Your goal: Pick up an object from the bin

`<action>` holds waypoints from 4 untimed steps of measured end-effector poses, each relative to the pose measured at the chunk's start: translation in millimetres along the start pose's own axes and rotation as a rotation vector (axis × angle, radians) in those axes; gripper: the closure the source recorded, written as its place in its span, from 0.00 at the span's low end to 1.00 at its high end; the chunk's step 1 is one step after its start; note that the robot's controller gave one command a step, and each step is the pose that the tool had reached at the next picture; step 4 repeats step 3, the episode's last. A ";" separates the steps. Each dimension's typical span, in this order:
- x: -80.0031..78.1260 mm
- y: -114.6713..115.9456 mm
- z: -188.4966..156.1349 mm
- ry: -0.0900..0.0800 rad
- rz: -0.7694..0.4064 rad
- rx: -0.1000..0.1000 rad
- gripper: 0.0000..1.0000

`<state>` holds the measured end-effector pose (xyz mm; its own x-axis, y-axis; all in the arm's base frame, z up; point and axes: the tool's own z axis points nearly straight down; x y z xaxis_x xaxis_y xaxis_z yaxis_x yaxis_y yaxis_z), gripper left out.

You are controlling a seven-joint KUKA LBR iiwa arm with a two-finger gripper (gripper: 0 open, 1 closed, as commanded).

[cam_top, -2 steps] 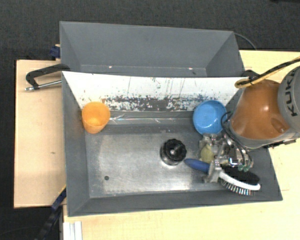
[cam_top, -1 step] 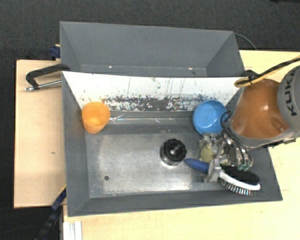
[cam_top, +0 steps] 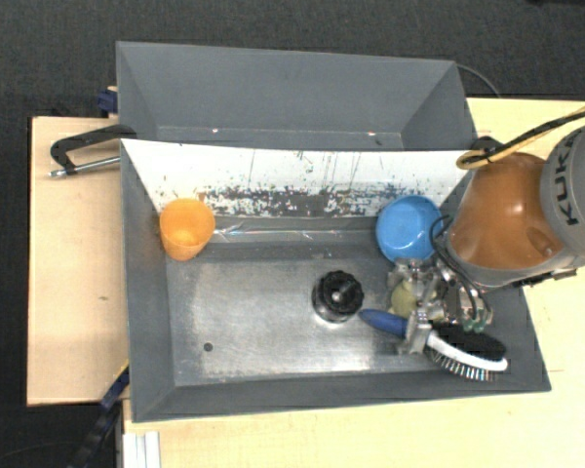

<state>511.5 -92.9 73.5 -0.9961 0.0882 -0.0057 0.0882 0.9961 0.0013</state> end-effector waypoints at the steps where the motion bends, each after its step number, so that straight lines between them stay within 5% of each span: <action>1: -0.3 0.8 0.0 -0.001 0.000 -0.001 1.00; 2: -2.6 1.7 -39.2 -0.004 -0.001 0.000 1.00; 4: -4.2 2.6 -48.0 -0.001 -0.001 0.000 1.00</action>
Offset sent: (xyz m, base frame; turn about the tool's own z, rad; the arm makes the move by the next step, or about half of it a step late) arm 0.0000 0.0000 0.0000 0.0000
